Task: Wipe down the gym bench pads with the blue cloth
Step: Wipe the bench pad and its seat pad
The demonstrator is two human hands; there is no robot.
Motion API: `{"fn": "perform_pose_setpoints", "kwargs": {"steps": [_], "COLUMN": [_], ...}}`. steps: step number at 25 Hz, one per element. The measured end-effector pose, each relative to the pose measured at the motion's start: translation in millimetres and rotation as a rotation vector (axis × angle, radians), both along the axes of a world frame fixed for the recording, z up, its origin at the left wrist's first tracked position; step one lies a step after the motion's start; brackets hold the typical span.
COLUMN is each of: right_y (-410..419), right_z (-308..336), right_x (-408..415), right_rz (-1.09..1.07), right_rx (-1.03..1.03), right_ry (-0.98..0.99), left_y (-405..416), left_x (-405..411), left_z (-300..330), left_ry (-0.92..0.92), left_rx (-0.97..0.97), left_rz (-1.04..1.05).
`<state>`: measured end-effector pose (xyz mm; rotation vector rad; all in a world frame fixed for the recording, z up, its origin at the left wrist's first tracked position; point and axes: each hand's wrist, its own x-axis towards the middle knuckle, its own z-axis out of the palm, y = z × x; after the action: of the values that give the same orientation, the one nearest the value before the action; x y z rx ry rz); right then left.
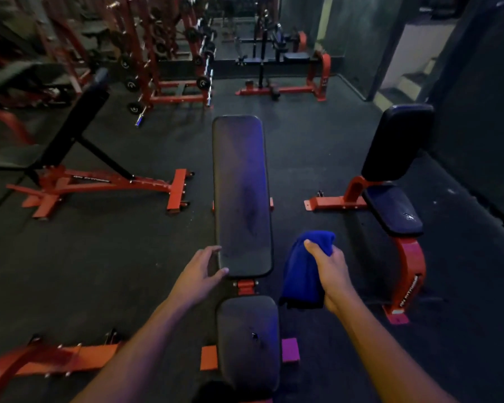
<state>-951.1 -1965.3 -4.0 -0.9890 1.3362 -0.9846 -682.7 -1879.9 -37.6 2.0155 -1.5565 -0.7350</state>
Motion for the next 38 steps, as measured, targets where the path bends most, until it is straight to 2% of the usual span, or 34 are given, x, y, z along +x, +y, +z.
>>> {"fn": "perform_pose_setpoints", "kwargs": {"steps": [5,9,16,20,22,23,26,28,30,34,38], "right_y": [-97.4,-182.7,-409.9,-565.0,-607.7,-648.5,-711.3,-719.9,-720.4,-724.0,-727.7], "right_z": [10.8,15.6,-3.0,-45.2,-61.5,-90.3,-180.9,-223.5,-235.9,-232.4,-236.2], "right_x": [5.2,30.0,144.4,237.8,271.6,299.7,367.9,389.2,392.8,388.7,387.0], "right_rz": [0.052,0.083,0.037,0.024,0.069,0.090,0.322,0.250,0.173,0.159,0.151], "right_rx": [-0.038,-0.099,-0.215,-0.313,-0.379,-0.437,-0.564,-0.622,-0.662,-0.707,-0.700], "right_ry": [0.017,0.086,0.239,0.404,0.480,0.546,1.020,1.165,1.174,1.213,1.161], "left_y": [-63.1,-154.4,-460.8,-637.1,-667.2,-694.4,-722.9,-730.6,-732.7,-728.0,-732.7], "left_x": [8.4,43.4,142.9,208.9,222.2,235.1,258.9,269.0,269.2,265.4,267.4], "left_z": [-5.9,-16.5,-45.9,-87.3,-107.4,-138.5,-212.2,-234.2,-233.2,-226.5,-232.6], "left_ry": [-0.049,-0.152,-0.457,-0.556,-0.567,-0.580,-0.687,-0.702,-0.709,-0.701,-0.717], "left_rx": [0.041,-0.014,-0.093,-0.086,-0.052,-0.075,-0.281,-0.376,-0.391,-0.372,-0.366], "left_rz": [0.042,0.056,-0.065,-0.071,-0.050,-0.029,0.062,0.052,0.062,0.062,0.066]}}
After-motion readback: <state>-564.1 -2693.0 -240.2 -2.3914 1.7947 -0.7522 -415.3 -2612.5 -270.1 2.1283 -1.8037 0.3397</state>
